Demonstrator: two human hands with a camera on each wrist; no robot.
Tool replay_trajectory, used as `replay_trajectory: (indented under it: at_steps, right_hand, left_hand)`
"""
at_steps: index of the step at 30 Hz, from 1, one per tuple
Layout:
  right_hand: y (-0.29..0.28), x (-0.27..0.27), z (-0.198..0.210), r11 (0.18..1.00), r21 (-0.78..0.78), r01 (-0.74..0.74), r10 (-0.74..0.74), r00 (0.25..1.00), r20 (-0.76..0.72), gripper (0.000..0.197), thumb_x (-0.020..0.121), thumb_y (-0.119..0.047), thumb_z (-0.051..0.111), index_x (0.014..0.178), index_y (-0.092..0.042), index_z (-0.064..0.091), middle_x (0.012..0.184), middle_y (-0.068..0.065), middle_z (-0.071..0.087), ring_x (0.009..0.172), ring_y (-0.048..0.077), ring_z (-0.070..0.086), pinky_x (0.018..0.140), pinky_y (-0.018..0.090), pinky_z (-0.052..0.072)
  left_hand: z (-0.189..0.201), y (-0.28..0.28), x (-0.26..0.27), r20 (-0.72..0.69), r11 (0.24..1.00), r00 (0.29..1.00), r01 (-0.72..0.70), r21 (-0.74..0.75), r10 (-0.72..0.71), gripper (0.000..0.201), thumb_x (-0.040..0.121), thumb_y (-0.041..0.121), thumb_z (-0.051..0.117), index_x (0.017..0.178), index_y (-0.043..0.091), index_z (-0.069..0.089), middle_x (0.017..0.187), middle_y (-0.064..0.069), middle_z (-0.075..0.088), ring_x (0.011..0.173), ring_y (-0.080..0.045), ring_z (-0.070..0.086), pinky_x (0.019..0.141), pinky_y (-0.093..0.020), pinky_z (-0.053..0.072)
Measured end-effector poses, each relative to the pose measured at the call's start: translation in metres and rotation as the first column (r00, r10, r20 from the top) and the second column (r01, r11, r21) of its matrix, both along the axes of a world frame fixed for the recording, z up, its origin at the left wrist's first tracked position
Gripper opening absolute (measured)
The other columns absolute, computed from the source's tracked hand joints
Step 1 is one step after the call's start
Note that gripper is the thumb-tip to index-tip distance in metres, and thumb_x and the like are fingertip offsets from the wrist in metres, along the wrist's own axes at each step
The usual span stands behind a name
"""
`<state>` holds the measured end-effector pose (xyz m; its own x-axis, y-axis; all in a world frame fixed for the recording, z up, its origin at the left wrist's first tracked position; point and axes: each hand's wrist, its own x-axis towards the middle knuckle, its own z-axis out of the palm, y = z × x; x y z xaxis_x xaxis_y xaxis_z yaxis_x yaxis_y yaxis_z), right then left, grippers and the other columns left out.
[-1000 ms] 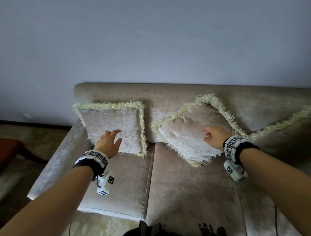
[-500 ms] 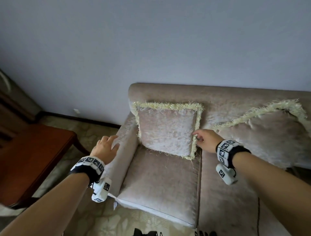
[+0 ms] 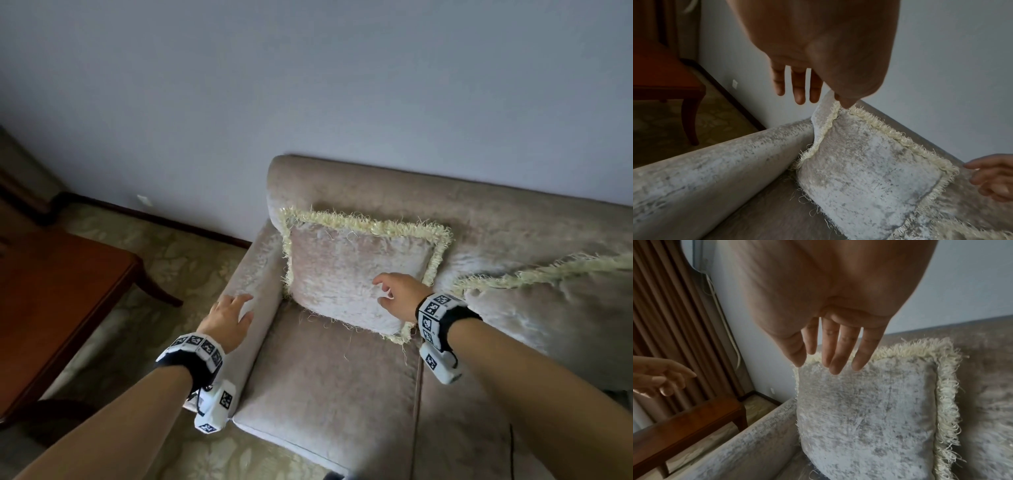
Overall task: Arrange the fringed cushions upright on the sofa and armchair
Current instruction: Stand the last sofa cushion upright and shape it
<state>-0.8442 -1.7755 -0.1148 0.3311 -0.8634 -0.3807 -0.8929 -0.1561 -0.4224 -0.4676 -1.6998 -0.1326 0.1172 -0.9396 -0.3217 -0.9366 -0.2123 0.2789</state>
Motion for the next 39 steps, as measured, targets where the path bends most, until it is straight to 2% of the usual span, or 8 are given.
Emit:
replay_trajectory:
  at_steps: [8,12,19,24,26,29,33,39]
  right_hand:
    - [-0.064,-0.009,-0.030,0.999,-0.002,0.051,-0.050,0.977,-0.209,0.057,0.095,-0.031,0.055,0.147,-0.027,0.033,0.147,0.005,0.038,0.133,0.028,0.036,0.098,0.042,0.045]
    - [-0.090,-0.017,-0.042,0.991,-0.056,0.121,-0.131,0.961,-0.243,0.065,0.093,-0.033,0.058,0.150,-0.030,0.026,0.155,0.006,0.025,0.141,0.033,0.023,0.110,0.045,0.033]
    - [-0.139,-0.017,-0.075,0.974,-0.191,0.119,-0.182,0.914,-0.363,0.072,0.089,-0.047,0.057,0.150,-0.040,0.021,0.161,0.007,0.012,0.145,0.037,0.009,0.116,0.056,0.011]
    - [-0.167,-0.036,-0.116,0.984,-0.157,0.088,-0.149,0.887,-0.438,0.098,0.074,-0.071,0.060,0.150,-0.044,0.006,0.162,0.007,-0.001,0.147,0.037,-0.010,0.112,0.065,-0.010]
    - [-0.167,-0.045,-0.132,0.981,-0.173,0.086,-0.155,0.885,-0.439,0.106,0.065,-0.078,0.061,0.147,-0.045,0.002,0.160,0.009,-0.002,0.146,0.039,-0.011,0.111,0.068,-0.009]
    - [-0.163,-0.053,-0.158,0.963,-0.264,0.062,-0.173,0.889,-0.423,0.106,0.057,-0.083,0.062,0.143,-0.037,0.020,0.150,0.019,0.020,0.140,0.048,0.014,0.106,0.077,0.008]
    - [-0.163,-0.061,-0.188,0.893,-0.450,0.026,-0.211,0.907,-0.365,0.092,0.059,-0.085,0.052,0.129,-0.027,0.041,0.131,0.019,0.036,0.120,0.047,0.038,0.098,0.075,0.027]
    - [-0.162,-0.074,-0.224,0.760,-0.650,0.018,-0.210,0.953,-0.220,0.073,0.067,-0.069,0.063,0.119,-0.022,0.042,0.124,0.014,0.032,0.115,0.039,0.035,0.099,0.075,0.027]
  left_hand:
    - [-0.051,-0.084,-0.014,-0.052,0.997,0.996,0.071,0.044,-0.068,0.046,0.093,0.034,0.051,0.139,0.028,0.042,0.133,-0.009,0.045,0.125,-0.033,0.044,0.107,-0.044,0.034]
    - [-0.100,-0.127,-0.026,-0.109,0.984,0.984,0.151,0.096,-0.141,0.050,0.093,0.033,0.052,0.141,0.020,0.042,0.133,-0.014,0.043,0.124,-0.039,0.042,0.107,-0.047,0.032]
    - [-0.198,-0.196,-0.032,-0.195,0.966,0.968,0.193,0.171,-0.159,0.078,0.083,0.047,0.062,0.148,0.037,0.021,0.145,-0.015,0.026,0.132,-0.043,0.031,0.107,-0.055,0.030]
    - [-0.247,-0.220,-0.029,-0.306,0.980,0.933,0.200,0.006,-0.189,0.090,0.069,0.040,0.081,0.143,0.034,0.030,0.147,-0.019,0.025,0.132,-0.045,0.035,0.100,-0.059,0.042]
    - [-0.267,-0.225,-0.025,-0.367,0.969,0.898,0.235,-0.069,-0.244,0.093,0.061,0.047,0.082,0.139,0.029,0.033,0.144,-0.028,0.028,0.125,-0.051,0.042,0.094,-0.061,0.046]
    - [-0.300,-0.232,-0.021,-0.390,0.966,0.884,0.249,-0.073,-0.257,0.099,0.055,0.064,0.071,0.136,0.023,0.034,0.144,-0.029,0.025,0.117,-0.052,0.048,0.087,-0.059,0.051]
    - [-0.334,-0.238,-0.030,-0.370,0.976,0.903,0.205,-0.078,-0.219,0.116,0.042,0.058,0.088,0.137,0.019,0.034,0.137,-0.019,0.029,0.119,-0.045,0.045,0.095,-0.055,0.048]
    - [-0.381,-0.256,-0.048,-0.336,0.978,0.919,0.185,-0.095,-0.206,0.138,0.026,0.077,0.079,0.143,0.023,0.029,0.142,-0.027,0.034,0.134,-0.036,0.029,0.118,-0.023,0.004]
